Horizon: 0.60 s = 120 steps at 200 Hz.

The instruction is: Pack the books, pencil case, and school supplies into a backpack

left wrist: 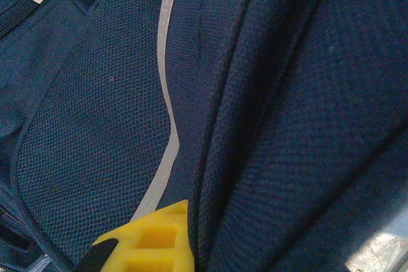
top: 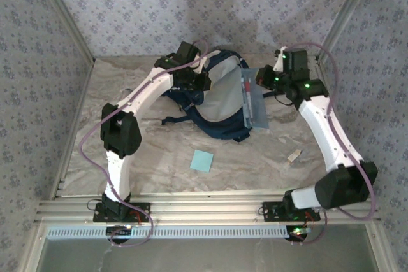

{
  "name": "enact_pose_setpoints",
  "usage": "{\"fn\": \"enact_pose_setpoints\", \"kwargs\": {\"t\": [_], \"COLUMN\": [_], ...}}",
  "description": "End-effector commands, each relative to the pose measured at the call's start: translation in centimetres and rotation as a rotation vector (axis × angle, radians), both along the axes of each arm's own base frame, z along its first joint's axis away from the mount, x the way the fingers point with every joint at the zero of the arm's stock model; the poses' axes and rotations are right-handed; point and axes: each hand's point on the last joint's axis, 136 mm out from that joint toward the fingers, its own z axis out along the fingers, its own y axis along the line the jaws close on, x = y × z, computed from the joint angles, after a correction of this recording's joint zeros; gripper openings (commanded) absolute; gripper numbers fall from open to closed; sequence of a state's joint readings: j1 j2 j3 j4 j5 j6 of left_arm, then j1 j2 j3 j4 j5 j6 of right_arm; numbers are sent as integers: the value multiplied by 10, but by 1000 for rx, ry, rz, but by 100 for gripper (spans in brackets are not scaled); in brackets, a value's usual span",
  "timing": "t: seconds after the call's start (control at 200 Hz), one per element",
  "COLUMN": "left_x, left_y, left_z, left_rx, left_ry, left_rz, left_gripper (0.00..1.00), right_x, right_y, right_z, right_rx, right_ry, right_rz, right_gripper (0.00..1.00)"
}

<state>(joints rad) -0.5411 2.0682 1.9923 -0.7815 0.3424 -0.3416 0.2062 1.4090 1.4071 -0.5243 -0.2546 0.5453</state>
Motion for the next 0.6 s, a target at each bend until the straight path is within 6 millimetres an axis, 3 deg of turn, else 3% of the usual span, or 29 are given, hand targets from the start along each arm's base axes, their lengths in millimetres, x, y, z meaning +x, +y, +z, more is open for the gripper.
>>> {"fn": "enact_pose_setpoints", "kwargs": {"t": [0.0,0.155,0.24,0.45,0.595], "left_x": [6,6,3,-3,-7], "left_y": [-13,-14,-15,-18,-21], "left_z": [63,72,75,92,105], "left_rx": [-142,-160,-162,-186,-207], "left_ry": [-140,-172,-179,-205,-218], "left_rz": [-50,-58,-67,-79,-82], "left_gripper": [0,0,0,0,0], "right_x": [30,66,85,121,142], "right_y": [44,73,79,72,69], "right_z": [8,-28,-55,-102,-112], "right_rx": [128,184,183,81,85], "right_ry": [-49,19,66,92,66], "right_rz": [94,132,125,50,15], "right_gripper": [0,0,0,0,0]}}
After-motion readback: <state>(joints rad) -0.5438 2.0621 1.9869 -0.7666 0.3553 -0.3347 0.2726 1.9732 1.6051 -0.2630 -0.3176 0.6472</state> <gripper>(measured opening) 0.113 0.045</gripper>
